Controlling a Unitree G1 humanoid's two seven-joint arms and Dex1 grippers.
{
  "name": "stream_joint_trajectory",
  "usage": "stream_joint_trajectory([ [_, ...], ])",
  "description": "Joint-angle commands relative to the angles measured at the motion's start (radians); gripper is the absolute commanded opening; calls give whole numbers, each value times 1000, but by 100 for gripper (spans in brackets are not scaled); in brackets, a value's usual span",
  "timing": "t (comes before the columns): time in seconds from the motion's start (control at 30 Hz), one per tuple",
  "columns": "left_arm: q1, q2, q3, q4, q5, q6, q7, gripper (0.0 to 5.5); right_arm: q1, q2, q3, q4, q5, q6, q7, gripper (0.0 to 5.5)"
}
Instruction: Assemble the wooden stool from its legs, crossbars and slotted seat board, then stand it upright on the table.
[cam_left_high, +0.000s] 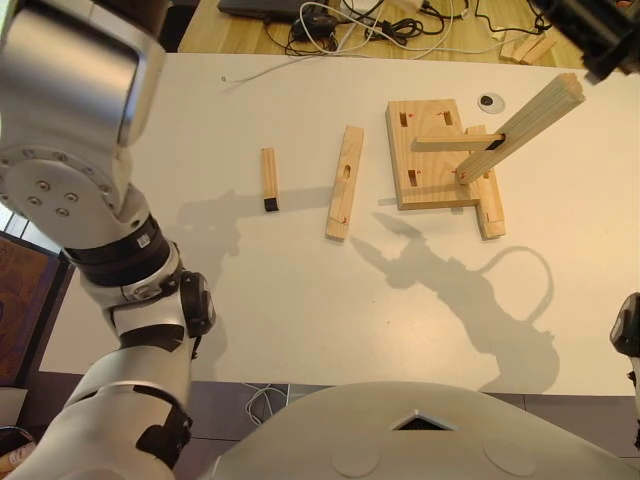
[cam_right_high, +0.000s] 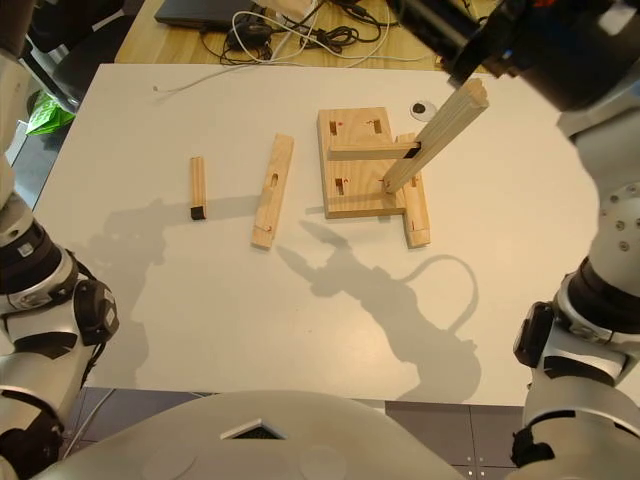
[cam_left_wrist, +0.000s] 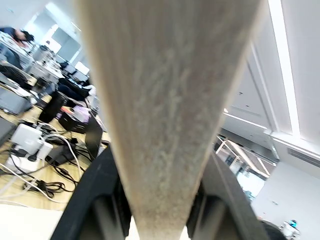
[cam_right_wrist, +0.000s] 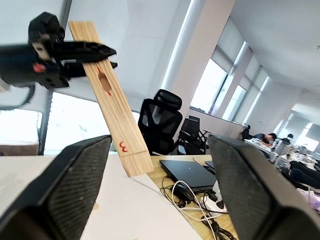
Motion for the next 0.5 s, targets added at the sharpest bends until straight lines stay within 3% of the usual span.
stream_joint_trajectory([
  [0.03, 4, 51, -23, -6, 139, 38, -14, 103, -90, -37, -113, 162, 23, -21, -38, 354],
  [0.27, 85, 140, -270, -75, 663, 142, -56, 103, -112, -73, -111, 644, -386, -230, -341, 354],
  [0.5, 138, -7, -323, -135, 792, 196, -76, 103, 211, 9, 75, 702, -623, -298, -350, 354],
])
